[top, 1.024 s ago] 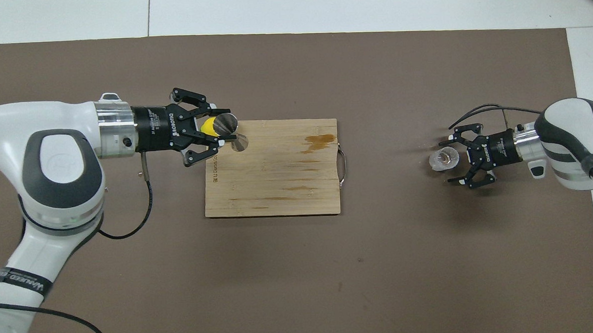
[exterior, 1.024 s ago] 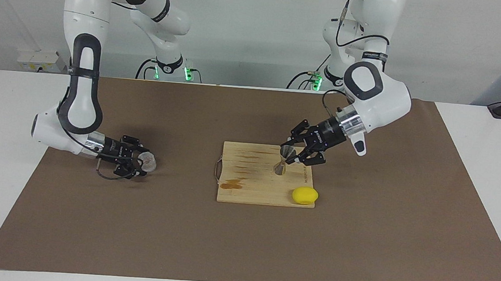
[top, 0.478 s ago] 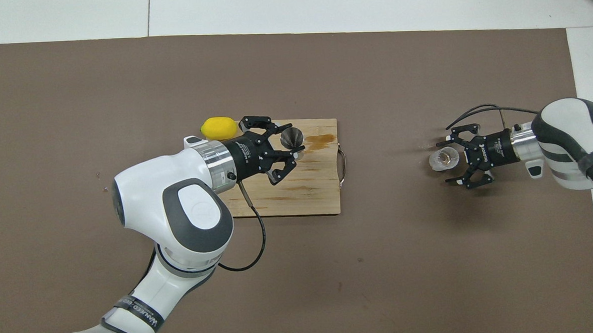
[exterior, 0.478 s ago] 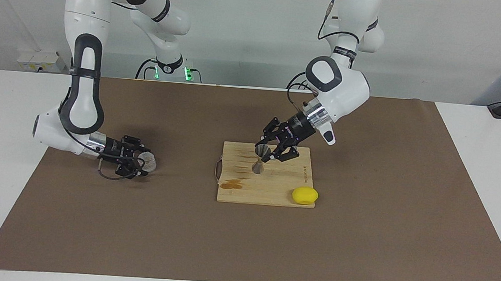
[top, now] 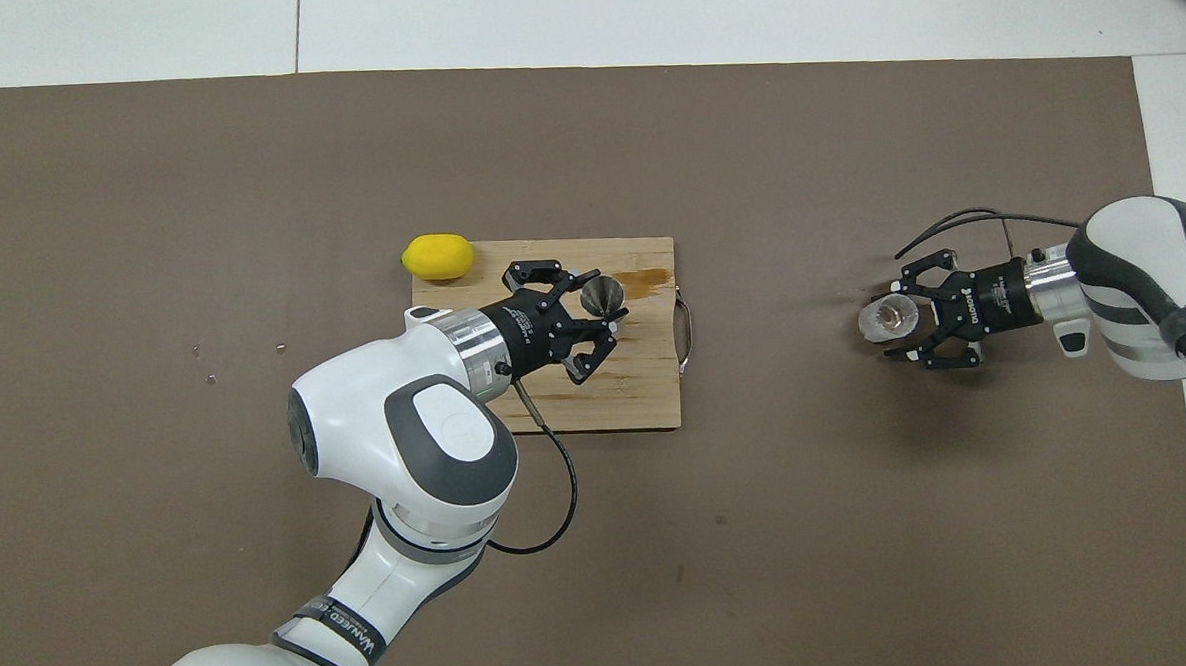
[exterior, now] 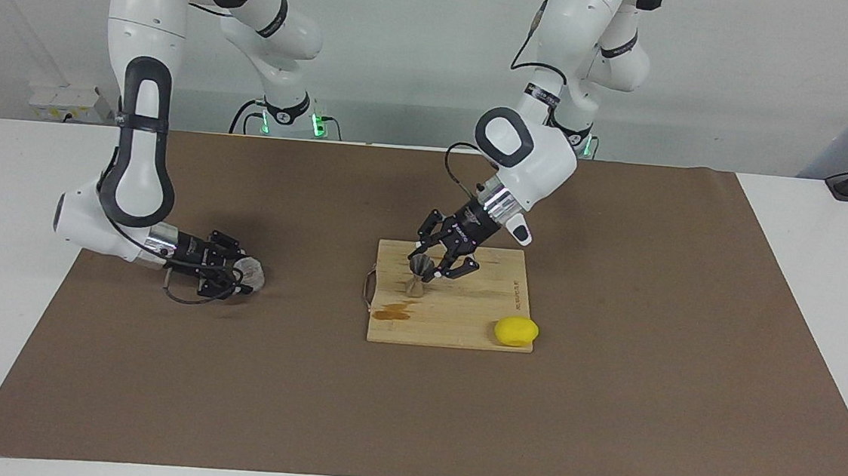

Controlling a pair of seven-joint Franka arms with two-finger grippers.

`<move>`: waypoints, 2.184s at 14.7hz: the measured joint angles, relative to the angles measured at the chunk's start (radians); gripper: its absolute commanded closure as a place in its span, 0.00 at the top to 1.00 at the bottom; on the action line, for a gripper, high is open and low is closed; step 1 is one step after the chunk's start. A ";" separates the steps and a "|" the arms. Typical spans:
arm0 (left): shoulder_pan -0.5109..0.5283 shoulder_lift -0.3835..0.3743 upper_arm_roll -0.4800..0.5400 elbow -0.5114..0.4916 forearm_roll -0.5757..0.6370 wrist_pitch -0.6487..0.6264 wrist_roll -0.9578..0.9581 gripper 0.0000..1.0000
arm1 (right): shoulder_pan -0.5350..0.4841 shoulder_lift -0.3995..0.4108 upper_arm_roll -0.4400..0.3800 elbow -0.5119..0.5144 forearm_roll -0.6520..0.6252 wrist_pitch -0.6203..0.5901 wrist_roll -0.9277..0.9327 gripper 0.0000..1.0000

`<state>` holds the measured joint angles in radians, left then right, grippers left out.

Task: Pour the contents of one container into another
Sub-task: 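Set the metal cup on the board while the right gripper lifts the glass, then withdraw the left gripper while the right gripper carries the glass over the cup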

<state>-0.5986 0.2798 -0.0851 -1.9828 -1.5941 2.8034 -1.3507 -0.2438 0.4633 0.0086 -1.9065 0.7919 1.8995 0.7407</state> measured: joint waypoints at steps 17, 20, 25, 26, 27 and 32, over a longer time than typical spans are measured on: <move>-0.036 0.024 0.000 0.032 -0.034 0.030 0.016 0.59 | 0.093 -0.098 0.001 0.032 -0.006 0.033 0.209 0.22; -0.049 0.021 0.001 0.026 -0.034 0.037 0.018 1.00 | 0.163 -0.127 0.002 0.042 -0.032 0.078 0.315 0.21; -0.051 0.005 0.001 0.024 -0.034 0.039 0.019 1.00 | 0.244 -0.167 0.002 0.050 -0.089 0.127 0.416 0.21; -0.051 -0.005 0.001 0.022 -0.034 0.039 0.019 1.00 | 0.255 -0.177 0.002 0.050 -0.091 0.129 0.422 0.21; -0.051 -0.019 0.001 0.017 -0.034 0.039 0.019 1.00 | 0.263 -0.186 0.002 0.050 -0.092 0.129 0.423 0.20; 0.023 -0.125 0.023 -0.036 0.031 -0.167 0.018 1.00 | 0.305 -0.216 0.002 0.050 -0.109 0.144 0.470 0.20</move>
<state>-0.5759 0.1545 -0.0618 -2.0183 -1.5628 2.6364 -1.3324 0.0610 0.2475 0.0101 -1.8562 0.6834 2.0439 1.2105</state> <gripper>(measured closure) 0.000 0.493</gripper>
